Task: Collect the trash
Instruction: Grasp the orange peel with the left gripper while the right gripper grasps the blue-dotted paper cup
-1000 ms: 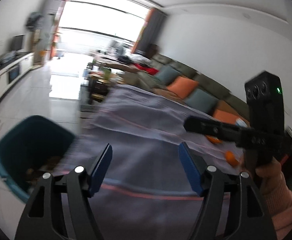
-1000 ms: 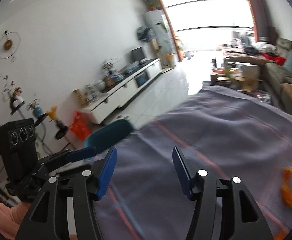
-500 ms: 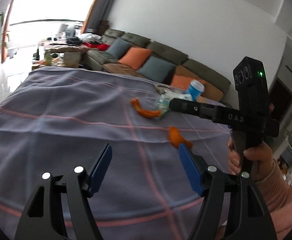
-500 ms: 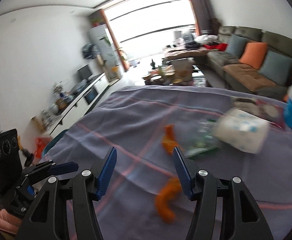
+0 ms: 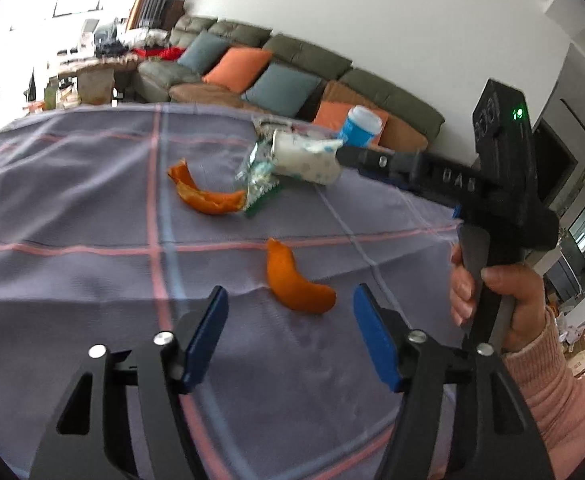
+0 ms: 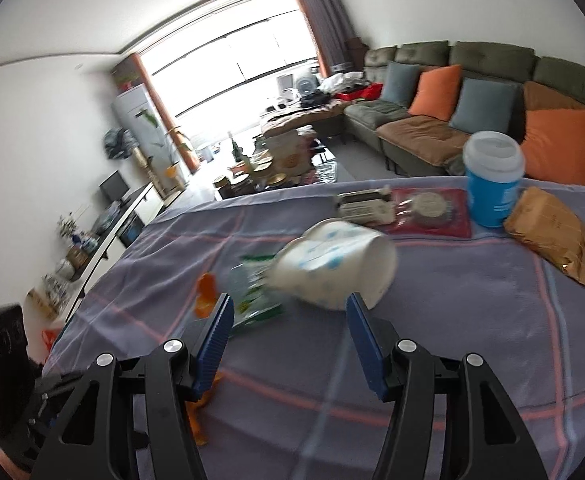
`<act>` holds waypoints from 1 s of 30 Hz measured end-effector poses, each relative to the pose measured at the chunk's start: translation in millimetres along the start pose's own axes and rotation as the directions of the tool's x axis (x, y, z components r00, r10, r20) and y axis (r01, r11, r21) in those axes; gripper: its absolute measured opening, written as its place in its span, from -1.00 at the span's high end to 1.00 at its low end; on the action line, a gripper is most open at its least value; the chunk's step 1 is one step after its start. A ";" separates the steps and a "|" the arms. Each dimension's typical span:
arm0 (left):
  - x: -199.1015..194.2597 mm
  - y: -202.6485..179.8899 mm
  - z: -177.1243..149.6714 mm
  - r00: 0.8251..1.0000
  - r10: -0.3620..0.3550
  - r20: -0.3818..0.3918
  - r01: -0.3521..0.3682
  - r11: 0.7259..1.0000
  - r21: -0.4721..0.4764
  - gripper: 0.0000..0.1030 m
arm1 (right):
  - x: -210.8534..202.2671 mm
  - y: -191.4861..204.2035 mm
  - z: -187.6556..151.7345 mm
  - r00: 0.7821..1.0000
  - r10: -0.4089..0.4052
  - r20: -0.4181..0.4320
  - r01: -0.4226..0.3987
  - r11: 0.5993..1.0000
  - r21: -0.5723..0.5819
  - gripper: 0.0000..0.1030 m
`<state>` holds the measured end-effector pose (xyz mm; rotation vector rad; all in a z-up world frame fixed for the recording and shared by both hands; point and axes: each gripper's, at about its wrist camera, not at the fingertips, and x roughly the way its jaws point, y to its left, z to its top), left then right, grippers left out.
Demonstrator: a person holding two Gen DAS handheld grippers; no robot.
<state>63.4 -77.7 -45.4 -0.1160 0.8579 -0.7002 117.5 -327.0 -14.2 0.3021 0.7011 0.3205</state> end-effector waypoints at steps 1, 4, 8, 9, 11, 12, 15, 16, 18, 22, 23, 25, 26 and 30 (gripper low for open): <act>2.9 0.6 1.4 1.000 0.000 -0.009 0.000 1.000 -0.006 -0.15 | 1.6 -3.6 1.8 1.000 -0.006 0.000 0.006 1.000 0.008 -0.16; 13.2 3.1 3.6 0.999 -0.011 -0.038 0.010 1.000 -0.028 -0.04 | 7.4 -14.2 8.2 1.000 -0.012 0.000 0.012 0.999 0.030 -0.16; 21.5 5.5 7.2 0.998 -0.003 -0.062 0.000 0.999 -0.043 0.08 | 18.5 -21.7 13.1 1.000 -0.012 -0.015 0.013 0.999 0.053 -0.13; 21.5 5.1 7.0 0.998 -0.001 -0.064 -0.002 0.999 -0.042 0.10 | 20.8 -22.0 14.1 1.000 -0.013 -0.019 0.014 0.998 0.055 -0.11; 22.5 4.9 8.5 0.998 -0.005 -0.069 0.002 0.999 -0.043 0.18 | 27.2 -24.6 16.2 0.999 -0.023 -0.029 0.025 0.997 0.068 -0.05; 22.1 4.3 8.0 0.997 -0.004 -0.071 0.001 0.999 -0.043 0.19 | 29.3 -25.7 16.6 0.999 -0.026 -0.033 0.028 0.997 0.073 0.03; 22.4 3.3 7.2 0.997 -0.002 -0.071 -0.001 0.999 -0.038 0.25 | 30.3 -26.4 15.1 0.999 -0.034 -0.041 0.037 0.995 0.090 0.24; 23.3 2.9 7.4 0.997 -0.009 -0.075 0.006 0.999 -0.038 0.37 | 30.3 -28.1 14.2 0.999 -0.029 -0.042 0.033 0.995 0.099 0.25; 23.8 2.6 6.9 0.997 -0.008 -0.076 0.005 0.999 -0.039 0.38 | 27.9 -28.5 13.6 0.999 -0.030 -0.036 0.033 0.994 0.101 0.45; 22.6 3.2 5.7 0.997 -0.004 -0.074 0.001 0.999 -0.045 0.43 | 21.6 -30.0 11.7 0.999 -0.027 -0.024 0.029 0.994 0.104 0.83; 22.6 3.4 5.5 0.997 -0.004 -0.072 0.001 0.999 -0.047 0.46 | 19.9 -29.5 11.0 0.999 -0.029 -0.020 0.031 0.994 0.100 0.85; 20.9 3.5 4.1 0.998 -0.006 -0.068 0.003 0.999 -0.046 0.49 | 16.2 -29.1 9.5 1.000 -0.022 -0.012 0.023 0.994 0.103 0.87; 19.2 3.6 3.1 0.998 -0.006 -0.065 0.003 0.999 -0.044 0.55 | 15.0 -29.2 9.0 1.000 -0.019 -0.008 0.020 0.994 0.105 0.89; 12.8 6.3 1.7 0.999 -0.010 -0.052 0.008 0.999 -0.045 0.60 | 5.1 -28.2 6.8 1.000 -0.005 0.017 0.003 0.994 0.110 0.93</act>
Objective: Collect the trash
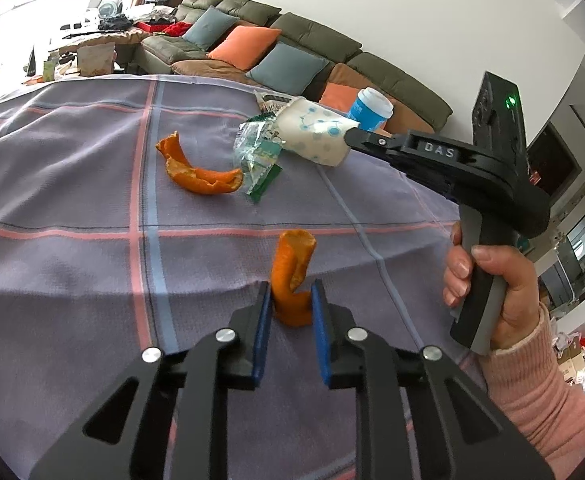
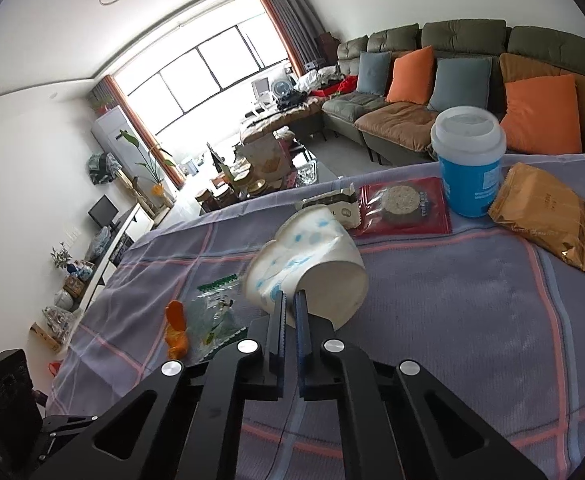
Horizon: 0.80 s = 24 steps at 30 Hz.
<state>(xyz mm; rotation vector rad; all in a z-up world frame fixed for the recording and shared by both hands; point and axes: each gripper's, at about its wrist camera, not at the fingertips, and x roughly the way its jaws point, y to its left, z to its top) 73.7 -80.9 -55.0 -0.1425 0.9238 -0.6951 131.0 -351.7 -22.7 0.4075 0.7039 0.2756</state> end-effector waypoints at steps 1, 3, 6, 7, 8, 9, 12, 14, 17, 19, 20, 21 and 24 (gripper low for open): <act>-0.4 -0.3 -0.2 1.000 0.000 0.003 0.000 1.000 -0.001 0.61 | -3.5 1.0 -1.1 1.000 0.010 0.006 -0.010 1.000 0.003 0.93; -4.7 2.7 -2.5 1.000 -0.003 0.011 0.003 1.000 -0.006 0.62 | -9.0 1.9 -2.0 1.000 0.018 0.016 -0.018 1.000 0.000 0.94; -11.9 7.6 -2.9 1.000 -0.005 0.026 0.005 1.000 -0.014 0.62 | -18.9 6.2 -5.5 0.999 0.034 0.033 -0.034 0.999 -0.007 0.95; -14.1 8.4 -3.4 1.000 -0.005 0.031 0.006 1.000 -0.017 0.62 | -23.1 7.4 -7.1 0.998 0.042 0.040 -0.042 0.999 -0.009 0.96; -17.9 9.9 -3.9 0.999 -0.002 0.039 0.003 1.000 -0.018 0.62 | -26.9 9.0 -7.6 0.998 0.046 0.045 -0.045 0.999 -0.010 0.96; -20.9 10.7 -4.7 0.999 0.000 0.045 0.001 1.000 -0.017 0.62 | -30.4 10.2 -8.4 0.997 0.051 0.051 -0.051 0.999 -0.010 0.96; -30.1 13.1 -5.7 0.998 0.005 0.063 -0.003 1.000 -0.020 0.63 | -40.1 15.7 -8.8 0.995 0.068 0.069 -0.067 0.998 -0.017 0.96; -35.9 15.2 -6.8 0.997 0.008 0.073 -0.006 1.000 -0.025 0.63 | -46.6 21.5 -9.7 0.993 0.087 0.076 -0.085 0.996 -0.027 0.96; -43.6 18.9 -7.2 0.996 0.017 0.088 -0.014 0.999 -0.036 0.63 | -51.5 32.4 -12.4 0.990 0.114 0.080 -0.110 0.993 -0.048 0.96; -49.4 22.7 -8.3 0.995 0.023 0.098 -0.019 0.999 -0.046 0.63 | -54.7 40.3 -13.7 0.988 0.136 0.080 -0.131 0.989 -0.065 0.96; -52.2 24.6 -9.7 0.994 0.026 0.103 -0.021 0.999 -0.051 0.63 | -55.3 43.6 -14.3 0.986 0.144 0.078 -0.139 0.988 -0.072 0.96; -56.2 27.4 -10.9 0.994 0.028 0.109 -0.022 0.998 -0.059 0.63 | -56.2 48.9 -15.3 0.985 0.156 0.078 -0.150 0.985 -0.084 0.96; -66.1 33.2 -14.3 0.991 0.036 0.126 -0.026 0.997 -0.075 0.63 | -58.6 62.9 -16.5 0.979 0.190 0.074 -0.181 0.977 -0.114 0.96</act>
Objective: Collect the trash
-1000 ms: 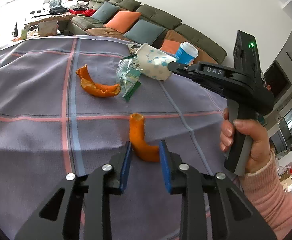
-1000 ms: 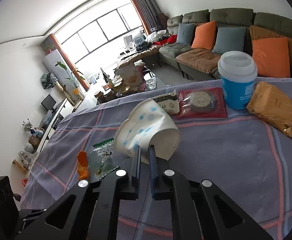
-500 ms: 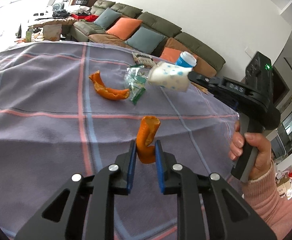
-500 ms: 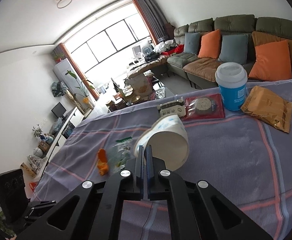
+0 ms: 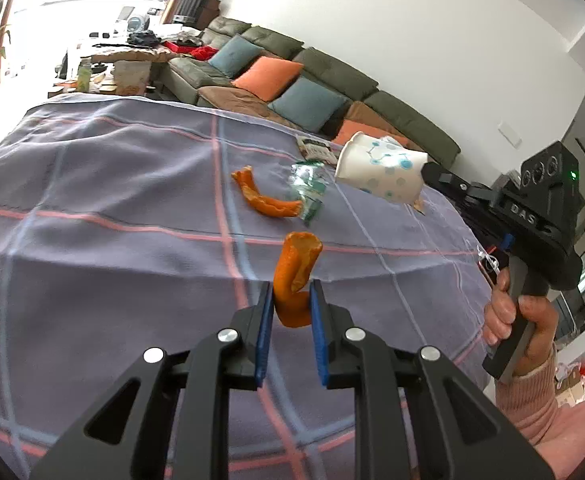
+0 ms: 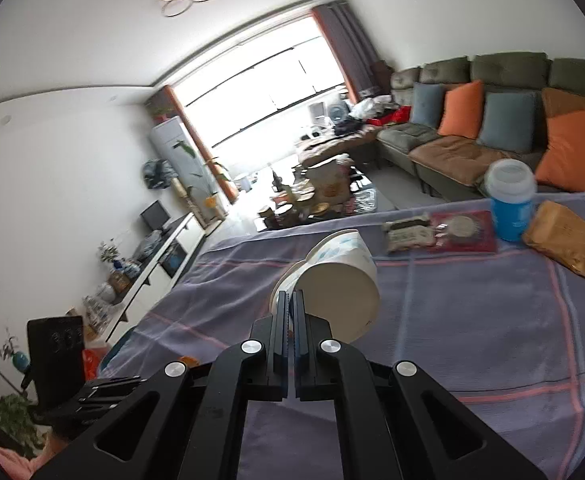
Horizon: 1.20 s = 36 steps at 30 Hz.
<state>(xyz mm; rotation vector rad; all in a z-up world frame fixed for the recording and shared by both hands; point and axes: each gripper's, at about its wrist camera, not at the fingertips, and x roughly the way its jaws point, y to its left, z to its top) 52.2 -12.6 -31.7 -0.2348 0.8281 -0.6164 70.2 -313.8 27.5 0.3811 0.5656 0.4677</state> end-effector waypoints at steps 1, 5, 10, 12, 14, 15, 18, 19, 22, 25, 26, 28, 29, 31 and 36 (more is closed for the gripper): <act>-3.9 2.5 -0.7 1.000 0.003 0.007 -0.003 1.000 -0.005 0.63 | 0.1 3.8 -0.5 1.000 0.009 0.000 -0.009 1.000 -0.007 0.96; -21.5 16.8 -3.7 0.999 0.024 0.032 -0.023 0.999 -0.034 0.63 | 6.5 21.0 -5.8 0.998 0.061 -0.018 -0.061 0.998 -0.030 0.96; -43.0 34.5 -8.0 0.997 0.056 0.059 -0.052 0.996 -0.076 0.63 | 22.3 45.0 -14.8 0.990 0.125 -0.060 -0.129 0.990 -0.058 0.96; -50.5 41.0 -10.6 0.995 0.075 0.069 -0.068 0.993 -0.091 0.63 | 29.5 53.5 -18.0 0.986 0.148 -0.078 -0.153 0.986 -0.066 0.96; -58.1 48.6 -14.0 0.993 0.092 0.077 -0.083 0.991 -0.109 0.63 | 36.3 62.5 -22.2 0.980 0.173 -0.097 -0.180 0.981 -0.075 0.96; -61.2 51.2 -15.7 0.992 0.099 0.080 -0.089 0.989 -0.117 0.63 | 39.4 66.8 -24.1 0.978 0.181 -0.105 -0.190 0.979 -0.081 0.96; -71.3 62.0 -20.4 0.989 0.122 0.087 -0.109 0.983 -0.145 0.63 | 50.9 82.1 -29.3 0.968 0.213 -0.136 -0.227 0.969 -0.096 0.96; -76.8 67.0 -22.4 0.987 0.132 0.091 -0.117 0.981 -0.153 0.63 | 54.7 85.6 -29.6 0.965 0.221 -0.143 -0.236 0.967 -0.098 0.96; -87.5 74.5 -25.7 0.982 0.158 0.100 -0.140 0.975 -0.172 0.63 | 65.8 96.5 -33.0 0.955 0.246 -0.168 -0.266 0.958 -0.105 0.96; -99.5 83.9 -30.0 0.976 0.188 0.110 -0.165 0.968 -0.190 0.63 | 74.3 107.4 -36.0 0.944 0.269 -0.190 -0.293 0.949 -0.112 0.96; -103.1 86.9 -31.2 0.974 0.197 0.113 -0.173 0.965 -0.196 0.63 | 77.0 111.0 -37.3 0.941 0.276 -0.197 -0.302 0.946 -0.116 0.96; -111.1 93.1 -33.1 0.968 0.218 0.121 -0.189 0.959 -0.212 0.63 | 82.7 120.0 -39.5 0.933 0.294 -0.209 -0.322 0.939 -0.119 0.96; -116.4 97.0 -34.3 0.965 0.230 0.126 -0.199 0.955 -0.222 0.63 | 85.2 124.0 -40.3 0.929 0.301 -0.215 -0.331 0.936 -0.121 0.96; -124.4 102.5 -36.5 0.960 0.247 0.133 -0.211 0.948 -0.238 0.63 | 90.1 132.0 -41.4 0.921 0.317 -0.227 -0.351 0.927 -0.129 0.96; -141.7 113.9 -40.8 0.946 0.293 0.140 -0.251 0.933 -0.257 0.63 | 102.2 147.0 -44.7 0.901 0.347 -0.259 -0.390 0.911 -0.137 0.96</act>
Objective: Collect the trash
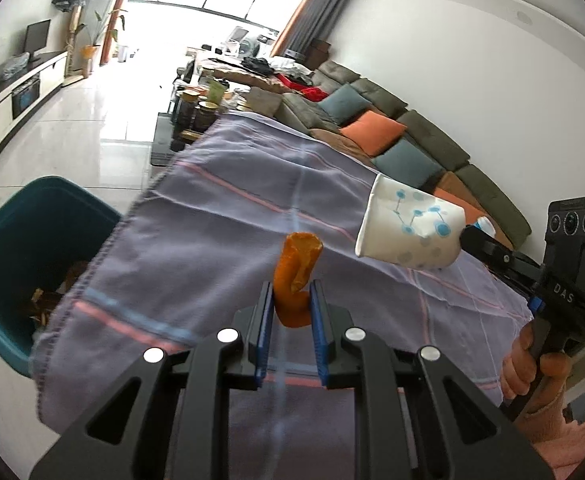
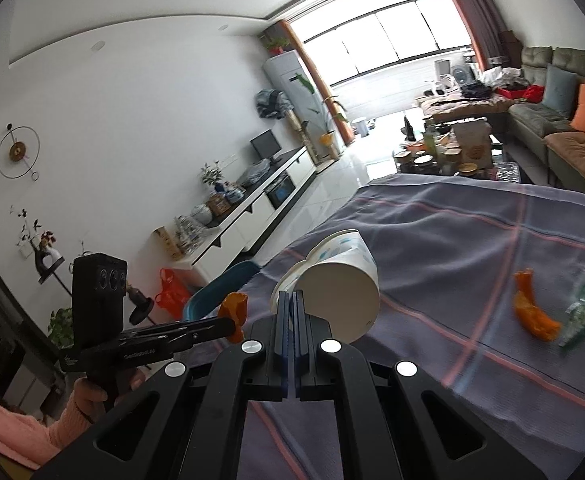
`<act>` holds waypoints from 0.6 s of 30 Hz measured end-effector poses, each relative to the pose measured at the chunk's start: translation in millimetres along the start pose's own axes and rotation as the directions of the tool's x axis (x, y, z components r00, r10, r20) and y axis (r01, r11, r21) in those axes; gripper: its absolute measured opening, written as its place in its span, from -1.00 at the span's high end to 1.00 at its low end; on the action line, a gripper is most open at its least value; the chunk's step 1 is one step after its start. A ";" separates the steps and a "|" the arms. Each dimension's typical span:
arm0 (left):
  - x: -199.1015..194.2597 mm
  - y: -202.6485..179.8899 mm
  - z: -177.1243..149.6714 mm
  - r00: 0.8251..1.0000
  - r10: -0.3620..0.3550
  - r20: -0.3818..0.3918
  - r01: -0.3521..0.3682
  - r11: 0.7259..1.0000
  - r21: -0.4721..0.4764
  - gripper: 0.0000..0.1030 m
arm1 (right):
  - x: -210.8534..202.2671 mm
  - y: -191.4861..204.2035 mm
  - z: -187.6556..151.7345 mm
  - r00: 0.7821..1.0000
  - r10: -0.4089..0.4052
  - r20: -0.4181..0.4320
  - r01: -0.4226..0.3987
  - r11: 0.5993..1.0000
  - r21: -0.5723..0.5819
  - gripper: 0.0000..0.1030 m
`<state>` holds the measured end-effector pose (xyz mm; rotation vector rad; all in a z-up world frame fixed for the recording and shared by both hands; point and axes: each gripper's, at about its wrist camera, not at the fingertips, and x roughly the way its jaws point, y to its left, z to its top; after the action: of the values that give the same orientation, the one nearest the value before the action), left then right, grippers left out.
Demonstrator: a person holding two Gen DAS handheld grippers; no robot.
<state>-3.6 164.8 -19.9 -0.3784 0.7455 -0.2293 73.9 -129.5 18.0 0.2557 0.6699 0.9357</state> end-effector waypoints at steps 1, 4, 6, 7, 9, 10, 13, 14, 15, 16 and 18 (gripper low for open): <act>-1.5 1.6 0.7 1.000 0.006 0.004 -0.006 1.000 -0.002 0.63 | 4.7 3.4 1.0 1.000 0.006 -0.003 -0.006 1.000 -0.002 0.96; -10.0 11.0 2.0 1.000 0.023 0.021 -0.023 1.000 -0.017 0.63 | 13.3 8.8 2.6 0.999 0.029 -0.016 -0.029 1.000 -0.012 0.96; -16.7 17.7 3.2 0.999 0.037 0.035 -0.036 0.999 -0.028 0.63 | 21.7 14.7 3.7 0.999 0.045 -0.029 -0.046 0.999 -0.022 0.96; -20.5 21.2 4.0 0.998 0.045 0.044 -0.043 0.998 -0.034 0.63 | 23.3 15.9 4.4 0.998 0.050 -0.033 -0.051 0.998 -0.026 0.96; -27.9 28.6 5.6 0.996 0.063 0.059 -0.060 0.997 -0.047 0.63 | 30.7 19.0 5.1 0.997 0.065 -0.044 -0.067 0.997 -0.033 0.96; -30.3 31.1 6.2 0.996 0.069 0.063 -0.065 0.997 -0.052 0.63 | 34.7 21.6 5.8 0.996 0.073 -0.049 -0.075 0.996 -0.037 0.96; -39.4 42.8 9.9 0.992 0.097 0.082 -0.092 0.993 -0.072 0.63 | 45.7 32.3 7.8 0.994 0.092 -0.062 -0.096 0.994 -0.054 0.96; -42.8 46.7 10.9 0.991 0.106 0.088 -0.099 0.992 -0.077 0.63 | 48.5 35.2 8.2 0.993 0.098 -0.066 -0.102 0.993 -0.058 0.96; -46.6 50.8 11.9 0.989 0.117 0.094 -0.110 0.990 -0.084 0.63 | 52.6 38.1 8.9 0.992 0.108 -0.072 -0.113 0.992 -0.062 0.96; -50.0 55.2 12.8 0.987 0.127 0.100 -0.117 0.989 -0.092 0.63 | 55.7 43.0 8.8 0.991 0.113 -0.076 -0.118 0.991 -0.065 0.96; -55.0 62.6 13.9 0.984 0.144 0.109 -0.132 0.986 -0.106 0.63 | 64.1 48.7 10.7 0.988 0.124 -0.088 -0.131 0.989 -0.070 0.96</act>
<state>-28.9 243.5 -2.6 -0.4280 0.6660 -0.0390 75.0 -48.4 22.7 0.1947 0.6995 1.0968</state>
